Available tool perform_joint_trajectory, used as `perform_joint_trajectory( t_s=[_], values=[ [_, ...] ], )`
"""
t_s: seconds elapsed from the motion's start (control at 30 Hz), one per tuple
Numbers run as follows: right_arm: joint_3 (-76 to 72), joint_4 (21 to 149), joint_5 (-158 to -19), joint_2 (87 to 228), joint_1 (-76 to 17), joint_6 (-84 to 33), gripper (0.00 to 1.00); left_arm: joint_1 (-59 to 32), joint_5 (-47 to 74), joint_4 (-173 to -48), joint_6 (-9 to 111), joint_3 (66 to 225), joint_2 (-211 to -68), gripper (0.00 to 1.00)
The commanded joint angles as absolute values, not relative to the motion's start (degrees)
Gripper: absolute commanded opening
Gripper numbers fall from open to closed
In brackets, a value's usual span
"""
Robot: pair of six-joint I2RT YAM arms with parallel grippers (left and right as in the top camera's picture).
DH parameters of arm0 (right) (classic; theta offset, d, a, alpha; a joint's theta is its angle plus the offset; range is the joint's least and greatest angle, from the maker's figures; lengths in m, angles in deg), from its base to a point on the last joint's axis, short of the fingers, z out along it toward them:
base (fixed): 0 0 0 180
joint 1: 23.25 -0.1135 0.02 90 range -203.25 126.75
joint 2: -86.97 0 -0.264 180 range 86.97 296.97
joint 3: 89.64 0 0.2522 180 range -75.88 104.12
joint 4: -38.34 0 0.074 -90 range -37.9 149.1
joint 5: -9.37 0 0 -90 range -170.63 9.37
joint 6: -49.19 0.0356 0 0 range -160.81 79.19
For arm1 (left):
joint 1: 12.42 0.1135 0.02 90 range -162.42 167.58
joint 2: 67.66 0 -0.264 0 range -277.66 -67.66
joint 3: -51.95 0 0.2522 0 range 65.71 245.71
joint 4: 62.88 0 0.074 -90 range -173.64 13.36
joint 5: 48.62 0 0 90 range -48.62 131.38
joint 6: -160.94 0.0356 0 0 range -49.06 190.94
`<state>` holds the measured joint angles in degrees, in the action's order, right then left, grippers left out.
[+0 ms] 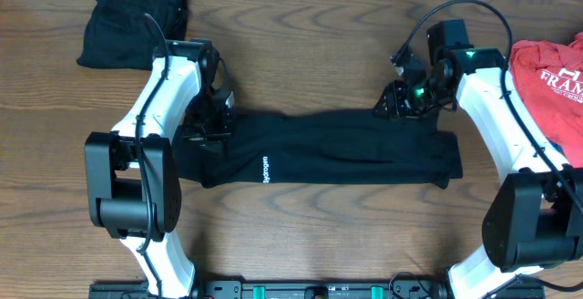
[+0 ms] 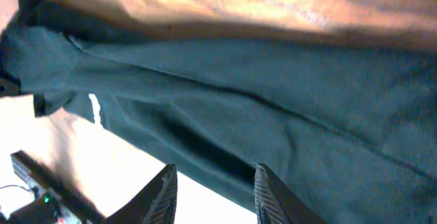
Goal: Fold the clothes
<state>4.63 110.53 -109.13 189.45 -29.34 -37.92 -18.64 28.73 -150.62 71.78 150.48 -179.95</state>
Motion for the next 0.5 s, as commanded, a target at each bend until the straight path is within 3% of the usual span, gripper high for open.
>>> perform_joint_trajectory(
  t_s=[0.0,0.17,0.2,0.23,0.27,0.33,0.47],
  values=[
    [5.0,111.28,-109.47,188.86,-31.09,-37.85,0.36,-18.22,35.03,-151.47,69.51,150.13,-180.72,0.06],
    [5.0,111.45,-110.15,188.86,-31.22,-37.83,0.36,-18.18,36.76,-151.62,69.25,150.13,-180.72,0.06],
    [5.0,111.52,-111.35,188.88,-31.22,-37.87,0.36,-18.16,36.97,-151.62,69.16,150.13,-180.72,0.16],
    [5.0,111.5,-113.17,188.86,-31.22,-37.94,0.36,-18.16,37.0,-151.62,69.16,150.13,-180.72,0.41],
    [5.0,111.39,-115.7,188.88,-31.29,-38.2,0.36,-18.16,36.97,-151.6,69.16,150.13,-180.72,0.51],
    [5.0,110.71,-119.27,188.88,-31.88,-38.29,0.34,-18.16,37.0,-151.58,69.16,150.15,-180.72,0.6],
    [5.0,108.17,-120.08,188.88,-34.72,-37.96,0.33,-18.11,41.78,-151.75,65.16,150.24,-180.61,0.67]
  ],
)
